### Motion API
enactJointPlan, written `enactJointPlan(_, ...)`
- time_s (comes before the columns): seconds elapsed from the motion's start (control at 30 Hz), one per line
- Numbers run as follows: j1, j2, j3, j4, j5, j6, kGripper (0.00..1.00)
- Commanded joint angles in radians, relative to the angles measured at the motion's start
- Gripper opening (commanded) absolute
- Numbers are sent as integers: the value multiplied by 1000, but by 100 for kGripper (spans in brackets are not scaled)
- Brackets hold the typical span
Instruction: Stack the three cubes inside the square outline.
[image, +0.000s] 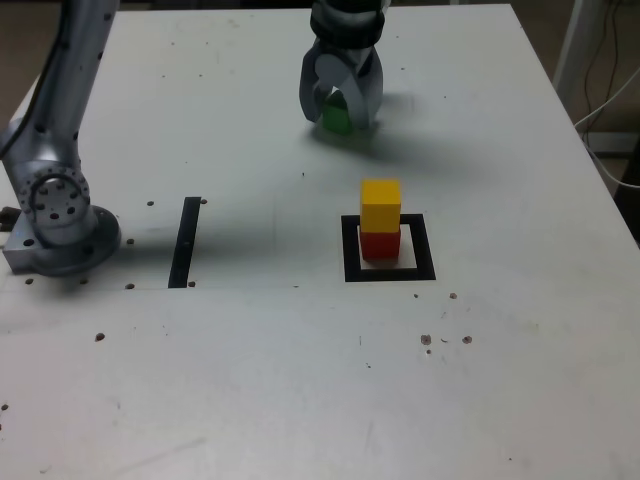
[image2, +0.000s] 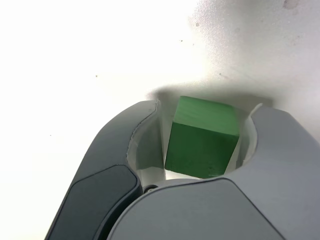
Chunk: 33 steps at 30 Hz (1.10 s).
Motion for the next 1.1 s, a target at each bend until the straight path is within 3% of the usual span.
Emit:
enactJointPlan(0.0,-5,-13,0,-3,3,4,38)
enactJointPlan(0.3,-24,-52,7,-6,-9,4,19)
enactJointPlan(0.77,-65,-94,-23,1,-42,-40,12)
enactJointPlan(1.07,-233,-225,-37,138,-35,-391,10)
